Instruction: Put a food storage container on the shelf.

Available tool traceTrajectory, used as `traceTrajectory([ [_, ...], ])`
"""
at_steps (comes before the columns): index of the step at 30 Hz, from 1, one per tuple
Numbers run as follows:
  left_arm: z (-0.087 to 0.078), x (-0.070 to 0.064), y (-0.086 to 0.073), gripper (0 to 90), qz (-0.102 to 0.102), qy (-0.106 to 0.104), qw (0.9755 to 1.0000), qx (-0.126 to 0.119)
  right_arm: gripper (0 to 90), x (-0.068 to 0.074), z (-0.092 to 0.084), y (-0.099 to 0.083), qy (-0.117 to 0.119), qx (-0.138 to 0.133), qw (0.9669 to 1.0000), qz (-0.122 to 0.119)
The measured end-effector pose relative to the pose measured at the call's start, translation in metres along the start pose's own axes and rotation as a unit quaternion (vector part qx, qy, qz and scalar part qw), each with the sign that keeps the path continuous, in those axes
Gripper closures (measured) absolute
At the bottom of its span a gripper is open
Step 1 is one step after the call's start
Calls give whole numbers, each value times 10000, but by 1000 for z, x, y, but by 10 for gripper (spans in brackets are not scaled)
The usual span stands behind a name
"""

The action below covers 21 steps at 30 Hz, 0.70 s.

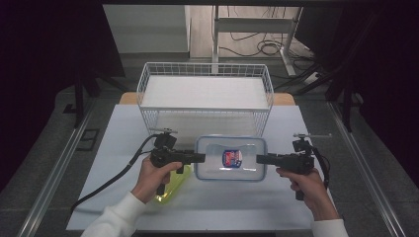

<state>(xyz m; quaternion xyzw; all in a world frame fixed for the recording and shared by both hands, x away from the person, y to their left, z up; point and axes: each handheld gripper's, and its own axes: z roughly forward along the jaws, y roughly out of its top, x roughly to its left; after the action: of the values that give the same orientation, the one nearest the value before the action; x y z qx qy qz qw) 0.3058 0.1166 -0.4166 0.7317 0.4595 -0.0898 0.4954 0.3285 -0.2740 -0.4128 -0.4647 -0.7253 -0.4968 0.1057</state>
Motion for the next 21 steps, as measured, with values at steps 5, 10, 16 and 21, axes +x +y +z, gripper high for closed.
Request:
traceTrajectory([
  [5, -21, -3, 6, 519, 86, 3, 9998, -163, 477, 16, 2, 11, 9, -61, 9998, -192],
  [10, -45, -10, 18, 520, 241, 71, 9990, -364, 477, 36, 4, 28, 29, -139, 9989, -448],
  [16, -65, -16, 35, 524, 341, 76, 9979, -552, 477, 55, 3, 49, 114, -307, 9975, -627],
  [21, -77, -18, 46, 522, 464, 127, 9969, -621, 477, 68, 3, 65, 78, -332, 9962, -800],
])
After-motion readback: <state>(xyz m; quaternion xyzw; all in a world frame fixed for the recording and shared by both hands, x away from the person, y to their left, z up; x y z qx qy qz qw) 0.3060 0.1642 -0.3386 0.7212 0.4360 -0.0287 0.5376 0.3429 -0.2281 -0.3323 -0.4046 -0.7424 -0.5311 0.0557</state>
